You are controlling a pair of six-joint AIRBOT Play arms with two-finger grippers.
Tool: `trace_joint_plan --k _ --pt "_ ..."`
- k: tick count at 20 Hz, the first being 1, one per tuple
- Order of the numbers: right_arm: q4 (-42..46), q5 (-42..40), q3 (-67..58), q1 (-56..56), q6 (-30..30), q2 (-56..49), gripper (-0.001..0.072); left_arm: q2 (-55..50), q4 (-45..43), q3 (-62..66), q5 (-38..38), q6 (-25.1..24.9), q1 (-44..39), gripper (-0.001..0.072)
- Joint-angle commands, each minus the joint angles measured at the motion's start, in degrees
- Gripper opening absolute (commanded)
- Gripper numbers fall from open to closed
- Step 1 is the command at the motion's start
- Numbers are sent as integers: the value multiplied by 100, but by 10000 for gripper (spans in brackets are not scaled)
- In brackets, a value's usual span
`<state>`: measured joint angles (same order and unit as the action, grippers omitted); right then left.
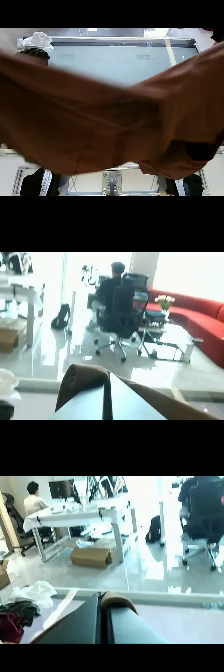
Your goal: Fold the shirts.
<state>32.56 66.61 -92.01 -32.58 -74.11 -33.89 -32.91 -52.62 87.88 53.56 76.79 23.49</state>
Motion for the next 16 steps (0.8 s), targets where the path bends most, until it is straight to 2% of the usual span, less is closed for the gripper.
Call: trace_joint_plan --k 1,3,5,7,8,10,12,16 --pt "-647 136 140 22 476 -1209 22 -927 -378 28 640 452 -2 13" --pt "-1062 238 455 334 870 -1998 22 -1554 2 -249 1080 402 -70 14" --pt "-758 131 732 1113 1005 -2736 22 -2076 -85 -723 1268 179 -654 13" --pt "39 -387 973 2094 1102 -3467 22 -2498 -811 -1349 562 190 -1585 13" --pt "612 -833 1067 2579 1091 -3851 23 -2739 -1436 -1641 -114 490 -2052 13" --pt "1556 -1663 1137 3156 719 -4579 21 -3335 -2848 -1893 -1211 1674 -2601 13" --pt "1738 -2140 1134 3187 577 -5169 21 -4009 -3576 -1882 -1757 2544 -2664 13" --pt "1604 -2870 1130 2590 356 -5657 21 -4983 -3910 -1749 -2500 3171 -2599 13"
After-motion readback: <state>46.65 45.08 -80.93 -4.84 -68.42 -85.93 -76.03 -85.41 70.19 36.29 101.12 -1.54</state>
